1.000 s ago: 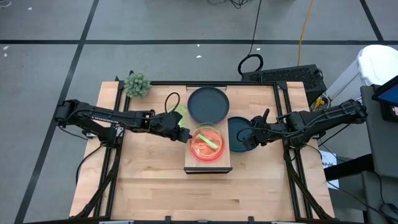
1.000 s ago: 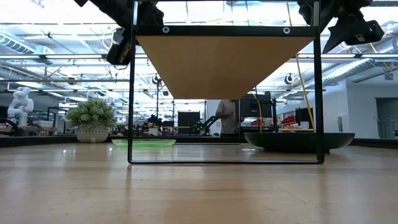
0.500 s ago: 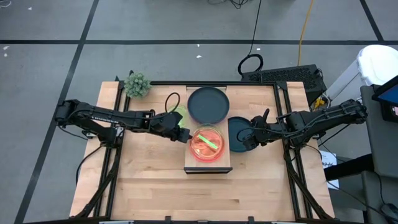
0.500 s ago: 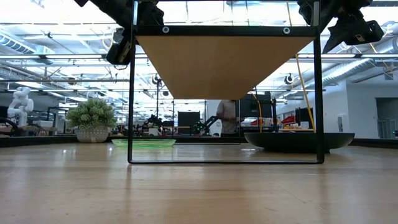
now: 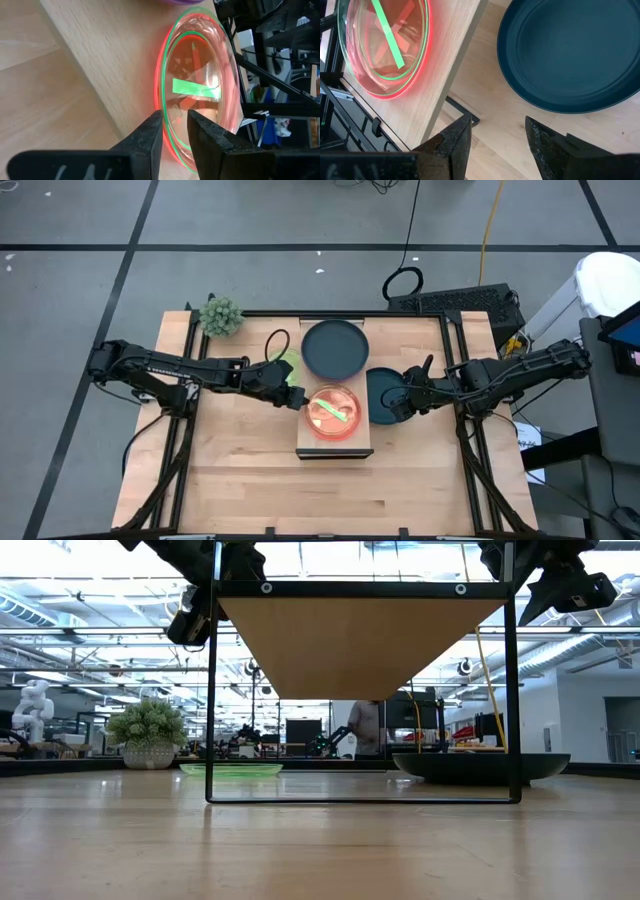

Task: Place and stack plates onto a shelf
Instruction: Stack the bottom green plate on top of the pink plate on the shelf, then stack the dark green plate on top of the other dark green plate on the shelf

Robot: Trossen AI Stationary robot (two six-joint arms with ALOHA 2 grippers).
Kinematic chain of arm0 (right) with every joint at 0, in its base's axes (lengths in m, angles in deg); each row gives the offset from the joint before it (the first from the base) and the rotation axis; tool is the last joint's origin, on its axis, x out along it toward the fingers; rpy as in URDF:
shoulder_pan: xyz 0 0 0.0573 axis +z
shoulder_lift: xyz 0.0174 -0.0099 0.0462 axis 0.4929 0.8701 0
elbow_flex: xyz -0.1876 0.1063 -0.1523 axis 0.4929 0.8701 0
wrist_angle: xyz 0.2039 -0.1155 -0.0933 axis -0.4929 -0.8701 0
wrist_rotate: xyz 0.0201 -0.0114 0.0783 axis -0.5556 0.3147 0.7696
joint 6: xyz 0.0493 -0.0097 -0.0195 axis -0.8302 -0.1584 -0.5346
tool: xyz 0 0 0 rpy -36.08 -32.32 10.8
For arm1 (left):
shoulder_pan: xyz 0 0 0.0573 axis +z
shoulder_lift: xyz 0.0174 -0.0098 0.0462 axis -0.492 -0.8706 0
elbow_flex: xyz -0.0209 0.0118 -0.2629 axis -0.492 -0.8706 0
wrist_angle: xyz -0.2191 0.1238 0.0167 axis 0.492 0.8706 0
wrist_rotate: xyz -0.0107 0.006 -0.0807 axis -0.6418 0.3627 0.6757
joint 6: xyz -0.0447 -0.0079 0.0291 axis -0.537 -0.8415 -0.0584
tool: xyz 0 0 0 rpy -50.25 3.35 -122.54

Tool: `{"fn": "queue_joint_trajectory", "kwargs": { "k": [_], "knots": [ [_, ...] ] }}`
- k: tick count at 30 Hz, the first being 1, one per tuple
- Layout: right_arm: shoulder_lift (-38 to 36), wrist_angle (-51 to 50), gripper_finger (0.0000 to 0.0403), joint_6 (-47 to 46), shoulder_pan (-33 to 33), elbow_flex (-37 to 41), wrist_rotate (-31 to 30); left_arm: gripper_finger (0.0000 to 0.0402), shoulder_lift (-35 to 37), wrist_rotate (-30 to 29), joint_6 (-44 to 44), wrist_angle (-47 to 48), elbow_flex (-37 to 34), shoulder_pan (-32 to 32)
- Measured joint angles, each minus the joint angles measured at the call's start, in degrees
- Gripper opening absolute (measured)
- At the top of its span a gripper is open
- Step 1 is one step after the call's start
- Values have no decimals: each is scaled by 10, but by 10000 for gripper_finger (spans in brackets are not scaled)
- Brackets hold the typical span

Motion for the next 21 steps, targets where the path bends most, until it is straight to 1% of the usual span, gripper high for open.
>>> {"fn": "queue_joint_trajectory", "kwargs": {
  "k": [7, 10, 16, 18, 21],
  "knots": [
    [0, 0, 169, -3, 0, 0, 0, 100, 0, 0, 12, 3, 0, 0],
    [0, 0, 169, -4, 0, 0, 0, 122, 0, 0, 15, 3, 0, 0],
    [0, 0, 169, -4, 0, 0, 0, 183, 9, 0, 11, 7, 0, 0],
    [0, 0, 169, -4, 0, 0, 0, 195, 14, -1, 13, 11, 0, 0],
    [0, 0, 169, -4, 0, 0, 0, 201, 27, -13, 27, 31, 0, 0]
  ]
}}
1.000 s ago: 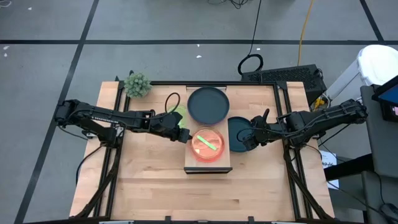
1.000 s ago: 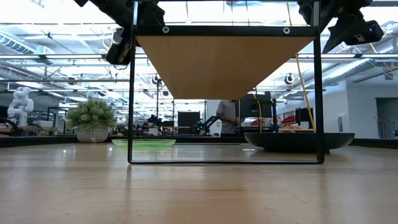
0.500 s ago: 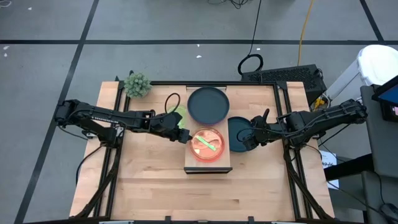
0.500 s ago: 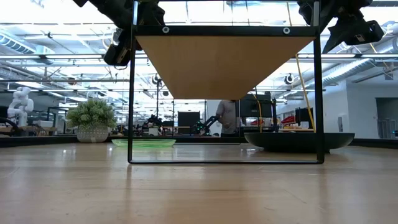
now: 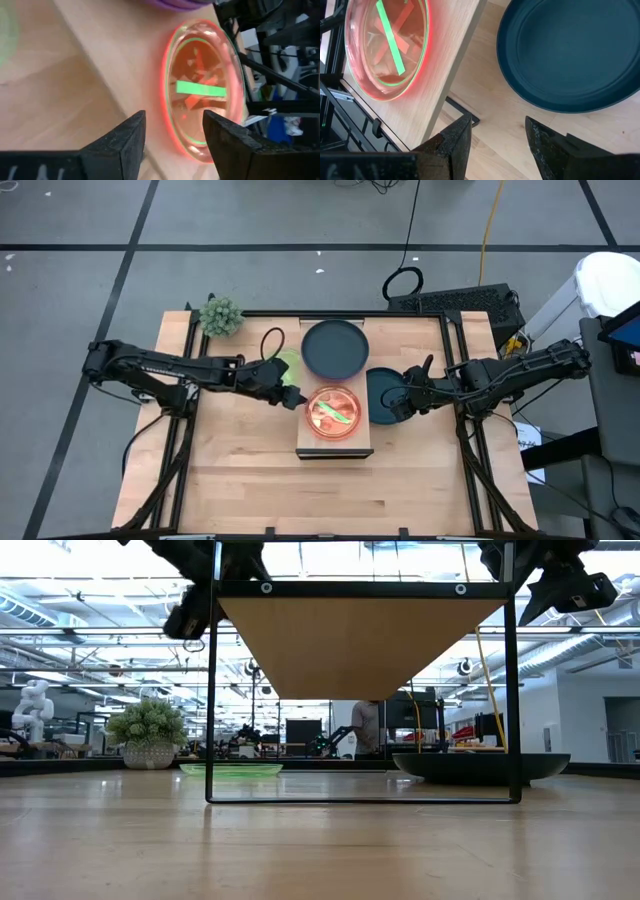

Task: Place and stack plates onto a shelf
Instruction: Stack the dark green plate on top of the other dark green plate on the shelf

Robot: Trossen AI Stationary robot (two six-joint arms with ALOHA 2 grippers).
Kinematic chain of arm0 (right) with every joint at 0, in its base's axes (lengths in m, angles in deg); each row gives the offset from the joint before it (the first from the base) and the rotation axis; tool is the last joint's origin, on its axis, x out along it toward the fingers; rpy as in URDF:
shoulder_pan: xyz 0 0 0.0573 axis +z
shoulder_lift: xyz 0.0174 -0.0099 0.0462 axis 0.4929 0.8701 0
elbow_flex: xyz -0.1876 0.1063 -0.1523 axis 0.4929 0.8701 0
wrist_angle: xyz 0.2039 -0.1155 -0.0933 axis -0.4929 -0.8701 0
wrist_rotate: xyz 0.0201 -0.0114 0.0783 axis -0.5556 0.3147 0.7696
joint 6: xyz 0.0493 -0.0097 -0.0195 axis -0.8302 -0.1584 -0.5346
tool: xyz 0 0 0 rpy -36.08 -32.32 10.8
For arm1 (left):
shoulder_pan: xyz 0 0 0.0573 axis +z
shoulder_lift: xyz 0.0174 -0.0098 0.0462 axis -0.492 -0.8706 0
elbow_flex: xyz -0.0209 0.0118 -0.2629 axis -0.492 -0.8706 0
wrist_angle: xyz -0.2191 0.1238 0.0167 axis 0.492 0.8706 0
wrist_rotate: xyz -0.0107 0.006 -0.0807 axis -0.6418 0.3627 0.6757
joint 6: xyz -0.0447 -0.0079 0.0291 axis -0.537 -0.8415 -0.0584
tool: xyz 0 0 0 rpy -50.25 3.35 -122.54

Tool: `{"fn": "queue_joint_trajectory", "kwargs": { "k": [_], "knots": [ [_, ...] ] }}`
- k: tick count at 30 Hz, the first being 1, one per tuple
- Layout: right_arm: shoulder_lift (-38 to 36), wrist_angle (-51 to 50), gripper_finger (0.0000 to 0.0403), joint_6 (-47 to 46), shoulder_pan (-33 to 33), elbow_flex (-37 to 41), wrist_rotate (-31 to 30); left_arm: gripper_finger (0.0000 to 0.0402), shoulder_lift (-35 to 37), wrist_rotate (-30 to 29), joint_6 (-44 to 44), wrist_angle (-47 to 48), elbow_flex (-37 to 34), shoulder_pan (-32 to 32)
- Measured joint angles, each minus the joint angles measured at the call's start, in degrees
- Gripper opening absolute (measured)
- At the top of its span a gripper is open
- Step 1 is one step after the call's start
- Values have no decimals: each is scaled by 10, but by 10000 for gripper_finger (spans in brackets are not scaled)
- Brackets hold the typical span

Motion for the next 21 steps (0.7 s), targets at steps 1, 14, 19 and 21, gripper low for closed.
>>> {"fn": "queue_joint_trajectory", "kwargs": {
  "k": [1, 14, 19, 21],
  "knots": [
    [0, -1, 169, 0, 0, 0, 0, 202, 3, -5, 6, 5, 0, 0],
    [0, -1, 169, -141, 0, 59, 1, 202, 61, -24, 66, 74, -1, 0],
    [0, -1, 169, -240, 0, 98, 3, 202, 73, -25, 66, 88, 0, -4],
    [0, -2, 169, -267, 0, 114, 2, 202, 78, -26, 67, 102, 0, -8]
  ]
}}
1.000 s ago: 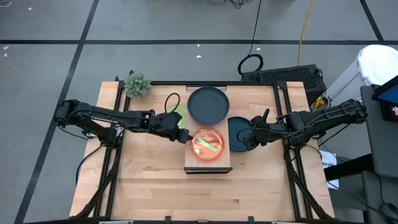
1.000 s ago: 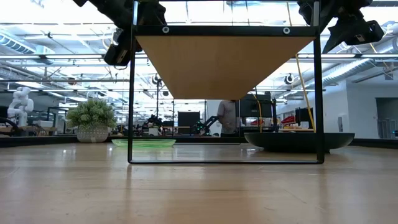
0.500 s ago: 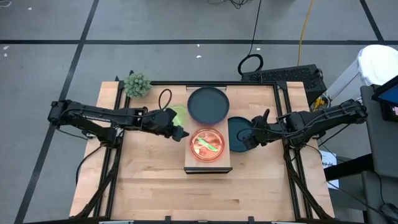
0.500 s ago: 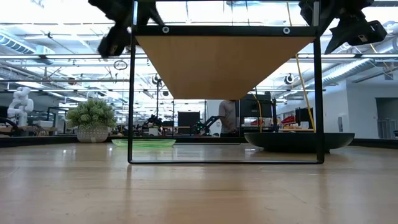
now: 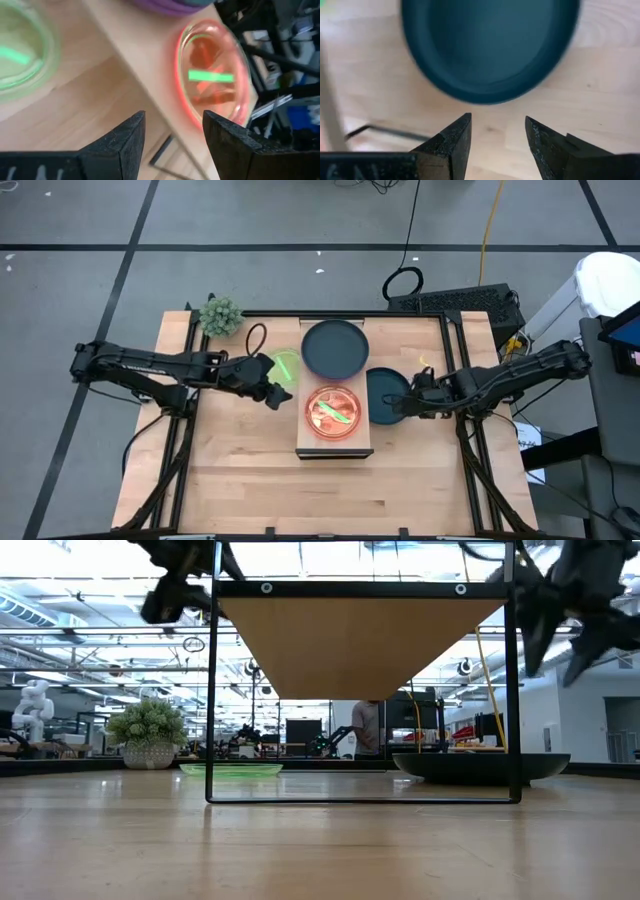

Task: Place and stack plates onto a shelf
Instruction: Stack the dark green plate on top of the other dark green plate on the shelf

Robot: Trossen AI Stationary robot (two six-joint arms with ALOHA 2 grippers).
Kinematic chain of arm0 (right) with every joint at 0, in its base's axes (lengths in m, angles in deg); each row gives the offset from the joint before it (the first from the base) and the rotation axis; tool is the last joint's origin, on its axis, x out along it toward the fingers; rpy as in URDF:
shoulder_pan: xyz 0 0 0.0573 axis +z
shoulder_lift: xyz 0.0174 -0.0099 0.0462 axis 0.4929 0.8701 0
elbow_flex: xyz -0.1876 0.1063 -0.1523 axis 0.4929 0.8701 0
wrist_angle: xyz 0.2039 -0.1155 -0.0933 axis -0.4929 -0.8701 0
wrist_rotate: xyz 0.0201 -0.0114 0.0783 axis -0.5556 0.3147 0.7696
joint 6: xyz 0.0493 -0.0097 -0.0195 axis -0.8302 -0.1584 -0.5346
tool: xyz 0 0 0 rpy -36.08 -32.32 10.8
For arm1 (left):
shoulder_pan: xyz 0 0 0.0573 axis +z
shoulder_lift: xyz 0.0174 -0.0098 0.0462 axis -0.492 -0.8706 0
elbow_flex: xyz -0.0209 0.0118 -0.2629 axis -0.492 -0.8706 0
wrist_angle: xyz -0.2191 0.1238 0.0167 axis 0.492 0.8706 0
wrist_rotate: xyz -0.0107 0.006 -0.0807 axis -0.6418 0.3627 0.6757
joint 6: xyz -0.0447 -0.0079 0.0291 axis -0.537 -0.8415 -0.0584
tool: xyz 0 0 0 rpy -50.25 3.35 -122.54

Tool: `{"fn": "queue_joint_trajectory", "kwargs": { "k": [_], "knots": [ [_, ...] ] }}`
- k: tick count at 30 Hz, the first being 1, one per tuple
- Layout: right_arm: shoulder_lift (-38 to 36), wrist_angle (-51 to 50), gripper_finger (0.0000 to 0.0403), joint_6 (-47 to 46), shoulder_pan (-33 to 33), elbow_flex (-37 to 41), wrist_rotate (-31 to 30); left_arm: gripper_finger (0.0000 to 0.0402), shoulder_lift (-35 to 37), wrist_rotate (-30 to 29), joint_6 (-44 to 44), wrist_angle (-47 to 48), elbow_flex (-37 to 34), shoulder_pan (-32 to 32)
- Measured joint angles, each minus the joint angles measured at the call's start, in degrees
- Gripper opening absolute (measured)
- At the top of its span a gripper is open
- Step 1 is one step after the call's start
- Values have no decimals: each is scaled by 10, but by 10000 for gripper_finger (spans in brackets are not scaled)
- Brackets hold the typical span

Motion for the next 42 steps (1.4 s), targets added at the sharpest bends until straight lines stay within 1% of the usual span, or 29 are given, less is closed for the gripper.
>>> {"fn": "queue_joint_trajectory", "kwargs": {
  "k": [5, 11, 16, 19, 26, 30, 38, 42],
  "knots": [
    [0, 1, 169, -36, 0, 36, 0, 202, 2, -6, 2, 5, 0, -15],
    [0, 8, 169, -66, 0, 70, -2, 202, 2, -61, -22, 2, 0, -36],
    [0, 29, 169, -92, 0, 107, -16, 202, 2, -73, -22, 2, 0, -40],
    [0, 58, 169, -103, -5, 137, -16, 202, 2, -78, -23, 4, 0, -36],
    [0, 175, 169, -111, -21, 214, -31, 202, 2, -86, -22, 12, 0, -20],
    [-1, 223, 169, -115, -27, 241, -32, 202, 2, -87, -22, 28, 0, -6],
    [-1, 242, 167, -120, -27, 248, -47, 202, 2, -87, -14, 40, 0, 20],
    [-1, 242, 145, -123, -27, 249, -47, 202, 2, -87, -1, 47, 0, 32]
  ]
}}
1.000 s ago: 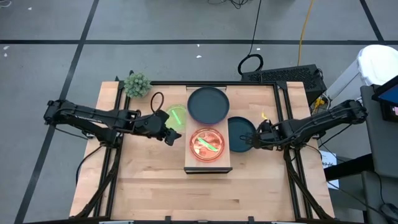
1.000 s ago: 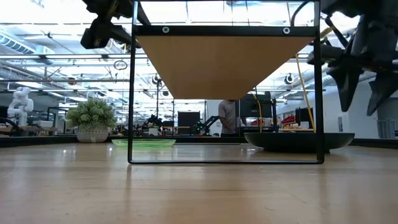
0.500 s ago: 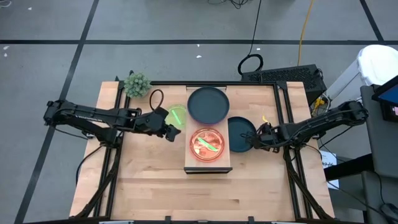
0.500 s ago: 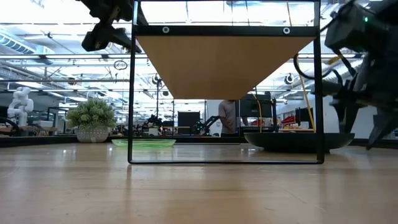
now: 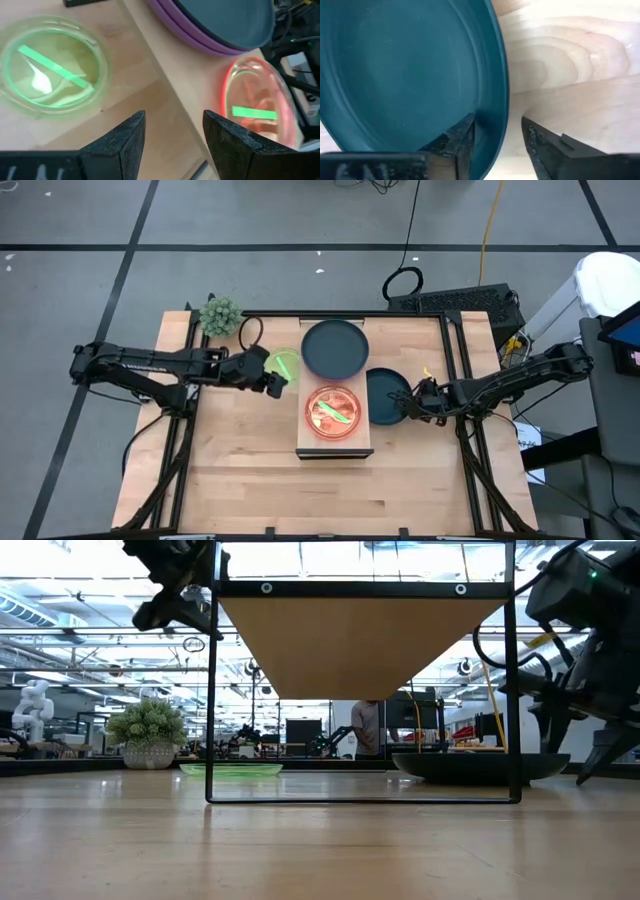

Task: Place and stack plates onto a shelf
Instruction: Stack the dark green plate on top of the other dark green plate on the shelf

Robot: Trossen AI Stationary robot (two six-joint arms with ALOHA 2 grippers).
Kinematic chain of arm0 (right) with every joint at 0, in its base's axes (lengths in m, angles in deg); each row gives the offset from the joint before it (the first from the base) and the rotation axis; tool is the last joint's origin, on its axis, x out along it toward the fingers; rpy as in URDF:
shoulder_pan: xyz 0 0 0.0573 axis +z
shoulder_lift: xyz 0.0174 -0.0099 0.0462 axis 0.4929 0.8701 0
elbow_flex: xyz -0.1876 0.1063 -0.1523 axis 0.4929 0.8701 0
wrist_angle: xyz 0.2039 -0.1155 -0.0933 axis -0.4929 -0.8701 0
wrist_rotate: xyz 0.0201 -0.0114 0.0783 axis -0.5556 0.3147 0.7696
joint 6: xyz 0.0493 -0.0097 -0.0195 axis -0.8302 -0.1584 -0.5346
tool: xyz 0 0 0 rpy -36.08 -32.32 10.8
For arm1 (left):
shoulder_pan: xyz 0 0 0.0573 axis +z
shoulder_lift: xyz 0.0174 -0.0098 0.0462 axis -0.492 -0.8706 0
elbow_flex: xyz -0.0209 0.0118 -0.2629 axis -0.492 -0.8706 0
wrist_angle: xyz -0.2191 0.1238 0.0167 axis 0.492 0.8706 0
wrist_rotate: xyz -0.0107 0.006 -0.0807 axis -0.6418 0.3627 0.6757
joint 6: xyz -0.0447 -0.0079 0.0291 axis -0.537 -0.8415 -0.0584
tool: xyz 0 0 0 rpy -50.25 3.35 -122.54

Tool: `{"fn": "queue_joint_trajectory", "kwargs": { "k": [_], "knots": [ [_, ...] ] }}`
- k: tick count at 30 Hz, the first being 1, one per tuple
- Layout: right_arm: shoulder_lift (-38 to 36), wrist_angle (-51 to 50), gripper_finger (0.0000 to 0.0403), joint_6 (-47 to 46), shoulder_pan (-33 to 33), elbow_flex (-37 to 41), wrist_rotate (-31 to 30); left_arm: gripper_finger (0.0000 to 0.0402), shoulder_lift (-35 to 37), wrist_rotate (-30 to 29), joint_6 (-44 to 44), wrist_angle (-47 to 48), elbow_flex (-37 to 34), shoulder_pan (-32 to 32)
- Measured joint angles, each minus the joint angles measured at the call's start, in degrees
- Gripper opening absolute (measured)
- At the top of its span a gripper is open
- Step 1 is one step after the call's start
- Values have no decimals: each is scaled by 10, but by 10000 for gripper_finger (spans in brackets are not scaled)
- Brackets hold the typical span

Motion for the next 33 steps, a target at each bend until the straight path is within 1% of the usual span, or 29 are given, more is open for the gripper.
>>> {"fn": "queue_joint_trajectory", "kwargs": {
  "k": [8, 14, 19, 22, 26, 33],
  "knots": [
    [1, 3, 73, -7, 0, 1, 0, 202, 0, 0, 17, 20, 0, 11],
    [0, 19, 38, -11, 0, 1, -5, 202, 0, 0, 22, 21, 0, 11],
    [1, 32, 18, -17, 0, 1, -14, 202, 0, 3, 21, 29, 0, 11],
    [-2, 31, 11, -17, 0, 1, -16, 202, 0, 22, 19, 39, 0, 11],
    [-13, 25, 7, -17, 0, 1, -16, 202, 0, 50, 22, 53, 0, 5],
    [-51, -7, 3, -34, 0, 1, -42, 202, 0, 51, 20, 68, 0, -15]
  ]
}}
